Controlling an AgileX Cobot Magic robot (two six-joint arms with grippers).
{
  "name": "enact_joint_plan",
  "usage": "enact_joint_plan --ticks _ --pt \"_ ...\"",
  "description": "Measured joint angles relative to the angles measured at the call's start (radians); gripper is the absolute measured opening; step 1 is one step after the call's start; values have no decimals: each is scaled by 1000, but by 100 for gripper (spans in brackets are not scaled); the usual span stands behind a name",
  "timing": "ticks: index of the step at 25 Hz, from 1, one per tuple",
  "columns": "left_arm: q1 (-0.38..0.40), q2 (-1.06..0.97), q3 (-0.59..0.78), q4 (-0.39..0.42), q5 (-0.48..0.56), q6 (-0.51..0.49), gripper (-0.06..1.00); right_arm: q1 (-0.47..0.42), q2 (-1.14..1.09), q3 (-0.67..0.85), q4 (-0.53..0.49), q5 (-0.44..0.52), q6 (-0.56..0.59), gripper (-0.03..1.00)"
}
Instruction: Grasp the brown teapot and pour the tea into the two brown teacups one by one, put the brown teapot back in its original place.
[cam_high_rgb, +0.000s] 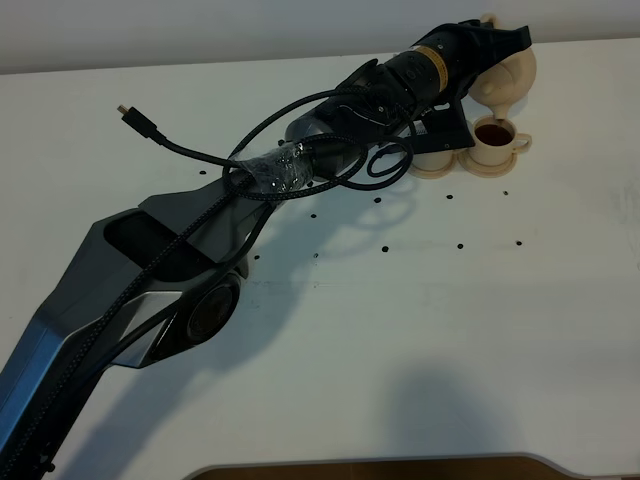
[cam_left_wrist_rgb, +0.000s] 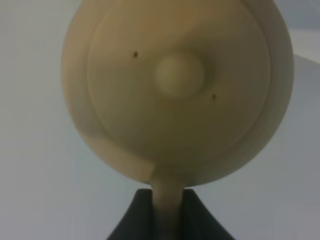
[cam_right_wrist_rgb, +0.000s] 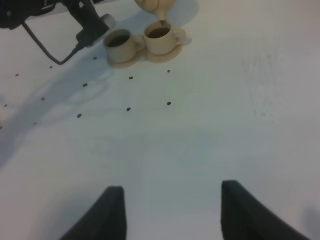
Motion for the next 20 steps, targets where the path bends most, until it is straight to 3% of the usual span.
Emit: enact_joint_plan --ticks 12,20 --pt "0 0 0 3 -19 -2 14 0 0 0 0 0 0 45" --pt "0 -1 0 1 76 -110 14 0 0 0 0 0 0 45"
